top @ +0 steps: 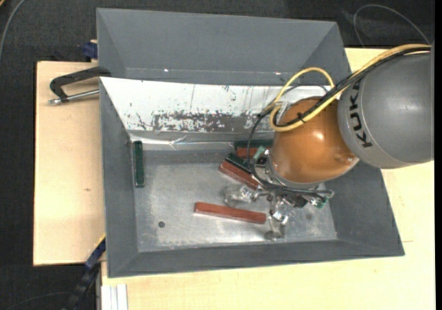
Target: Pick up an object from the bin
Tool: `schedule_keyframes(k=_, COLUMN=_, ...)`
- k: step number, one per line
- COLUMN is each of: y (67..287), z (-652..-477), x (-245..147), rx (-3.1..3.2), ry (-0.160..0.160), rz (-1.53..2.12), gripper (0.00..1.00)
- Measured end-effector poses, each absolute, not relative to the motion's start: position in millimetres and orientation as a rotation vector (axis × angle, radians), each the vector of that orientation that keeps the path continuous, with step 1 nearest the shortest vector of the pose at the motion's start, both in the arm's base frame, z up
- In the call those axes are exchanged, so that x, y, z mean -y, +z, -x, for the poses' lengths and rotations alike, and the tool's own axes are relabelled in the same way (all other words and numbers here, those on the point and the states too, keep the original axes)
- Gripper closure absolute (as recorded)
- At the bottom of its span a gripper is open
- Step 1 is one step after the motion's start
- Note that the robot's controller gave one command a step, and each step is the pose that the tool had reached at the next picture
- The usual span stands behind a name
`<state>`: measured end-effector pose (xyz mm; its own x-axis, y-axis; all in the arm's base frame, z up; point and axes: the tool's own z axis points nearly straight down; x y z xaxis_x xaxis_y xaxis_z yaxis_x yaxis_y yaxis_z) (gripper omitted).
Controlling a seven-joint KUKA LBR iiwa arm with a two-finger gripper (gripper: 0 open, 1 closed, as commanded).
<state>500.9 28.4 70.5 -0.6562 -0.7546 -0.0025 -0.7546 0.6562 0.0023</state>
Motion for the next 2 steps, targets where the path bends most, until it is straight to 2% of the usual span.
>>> schedule_keyframes(k=1, y=71.0, z=-502.2, x=-26.6, rx=-2.857, ry=0.001, rz=1.296, gripper=1.00)
schedule_keyframes(k=2, y=233.2, z=-514.0, x=-10.7, rx=-2.795, ry=-0.008, rz=1.404, gripper=1.00)
